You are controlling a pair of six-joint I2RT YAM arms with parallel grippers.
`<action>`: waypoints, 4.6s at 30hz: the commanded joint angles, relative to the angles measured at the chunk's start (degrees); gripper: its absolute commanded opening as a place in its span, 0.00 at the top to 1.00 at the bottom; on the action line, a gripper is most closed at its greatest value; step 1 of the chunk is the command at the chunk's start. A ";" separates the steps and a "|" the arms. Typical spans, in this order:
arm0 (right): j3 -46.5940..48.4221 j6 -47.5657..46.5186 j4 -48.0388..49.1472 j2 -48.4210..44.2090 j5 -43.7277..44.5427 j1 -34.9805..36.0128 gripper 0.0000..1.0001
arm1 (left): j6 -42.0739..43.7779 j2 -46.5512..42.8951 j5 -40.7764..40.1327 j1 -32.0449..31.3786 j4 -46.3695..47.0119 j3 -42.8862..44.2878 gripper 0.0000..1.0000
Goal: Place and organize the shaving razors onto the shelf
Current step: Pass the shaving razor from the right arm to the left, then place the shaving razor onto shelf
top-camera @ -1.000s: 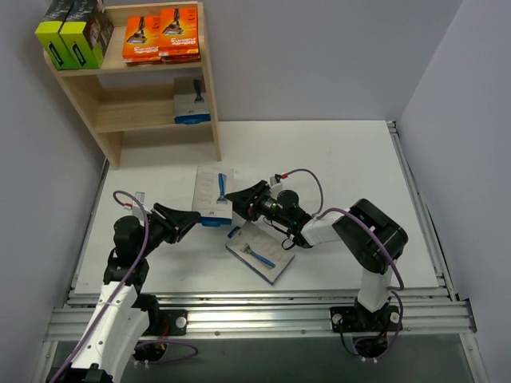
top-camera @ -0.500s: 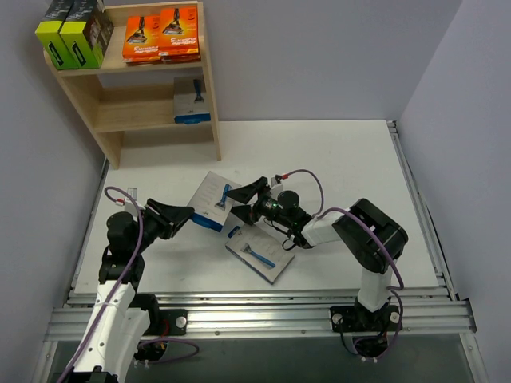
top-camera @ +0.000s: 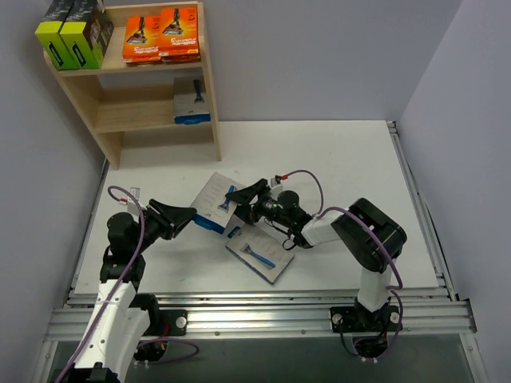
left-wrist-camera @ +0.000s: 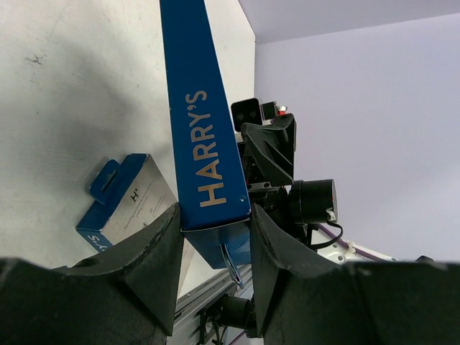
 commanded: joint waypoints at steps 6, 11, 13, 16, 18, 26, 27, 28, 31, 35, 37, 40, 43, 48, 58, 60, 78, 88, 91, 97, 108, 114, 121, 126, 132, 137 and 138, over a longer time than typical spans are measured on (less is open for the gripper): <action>3.72 0.62 19.67 1.29 -1.79 1.04 0.66 | -2.02 0.89 4.03 0.29 8.93 -1.19 0.98; 3.45 1.06 20.72 1.56 -1.97 0.95 1.00 | -1.22 1.68 4.20 0.29 8.13 -1.46 0.88; 3.36 1.06 21.07 1.56 -2.14 0.87 1.00 | -1.22 1.94 4.38 0.29 8.31 -1.55 0.68; 3.45 1.24 22.04 2.00 -2.84 0.87 1.00 | -1.31 2.64 4.64 2.49 8.57 -1.37 0.54; 3.71 1.50 22.83 2.52 -3.37 0.87 1.00 | -1.49 2.91 4.99 2.75 8.92 -1.28 0.50; 4.42 1.50 23.98 3.84 -4.34 1.04 1.00 | -2.63 4.23 6.22 4.16 10.59 -1.63 0.37; 4.42 1.50 24.15 3.84 -4.43 1.04 1.00 | -2.89 4.32 6.48 4.25 10.85 -1.64 0.35; 4.51 1.50 24.15 3.93 -4.43 1.04 1.00 | -3.07 4.32 6.75 4.34 11.12 -1.81 0.35; 4.86 1.15 24.24 4.11 -4.87 1.04 1.00 | -3.60 4.49 7.10 4.51 11.73 -2.07 0.35; 5.30 0.19 24.59 3.93 -5.04 1.22 1.00 | -3.95 4.93 7.54 4.60 12.17 -2.34 0.35; 5.47 -0.17 24.59 3.76 -5.22 1.30 1.00 | -4.30 5.28 7.80 4.69 12.52 -2.60 0.37; 5.74 -1.22 25.03 3.58 -5.57 1.39 1.00 | -5.18 6.51 8.68 4.60 13.58 -2.78 0.40; 5.74 -2.01 24.94 3.41 -5.92 1.48 1.00 | -6.32 7.56 9.47 4.69 14.81 -2.87 0.46; 5.82 -2.72 25.12 3.32 -6.36 1.39 1.00 | -8.60 8.53 10.70 4.77 16.92 -3.39 0.48; 6.35 -3.60 25.56 3.76 -7.42 1.31 1.00 | -8.96 9.15 12.81 5.74 18.68 -3.39 0.94; 6.27 -3.25 26.00 3.76 -7.68 1.22 0.88 | -8.52 9.24 13.25 6.44 18.68 -3.31 0.98; 1.87 -2.90 24.33 0.24 -8.73 -2.03 0.15 | -6.76 8.62 19.84 16.72 16.48 0.91 0.98; -2.17 -4.64 19.79 -6.33 -12.77 -6.87 0.08 | -3.61 11.34 19.23 18.13 12.19 8.73 0.98; -2.70 -9.74 11.01 -10.29 -14.79 -8.80 0.07 | -0.70 11.26 18.01 18.57 7.44 12.32 0.98; -2.61 -18.08 -3.33 -17.15 -19.36 -13.45 0.06 | 5.46 10.82 12.29 20.07 -5.31 20.59 0.98; -3.32 -24.08 -13.46 -22.52 -26.66 -21.72 0.03 | 7.56 16.70 8.69 24.20 -9.44 32.72 0.98; -5.16 -24.60 -12.85 -23.40 -31.14 -26.55 0.02 | 10.29 21.62 4.64 26.57 -10.77 38.78 0.98; -4.20 -26.09 -14.34 -21.82 -34.40 -30.68 0.02 | 9.23 28.74 2.80 27.45 -6.55 43.53 0.98; -2.09 -26.54 -14.08 -18.75 -35.80 -32.71 0.02 | 8.36 35.06 1.57 27.36 1.27 44.59 0.98; 1.25 -26.89 -13.99 -14.54 -36.51 -34.47 0.02 | 7.13 43.32 0.86 27.10 7.25 48.36 0.98; 3.63 -26.89 -13.38 -11.28 -36.51 -35.43 0.02 | 5.81 50.26 0.95 25.70 11.55 51.27 0.98; 3.80 -26.80 -12.94 -10.40 -36.59 -35.61 0.02 | 5.72 51.07 0.86 25.08 11.91 52.49 0.98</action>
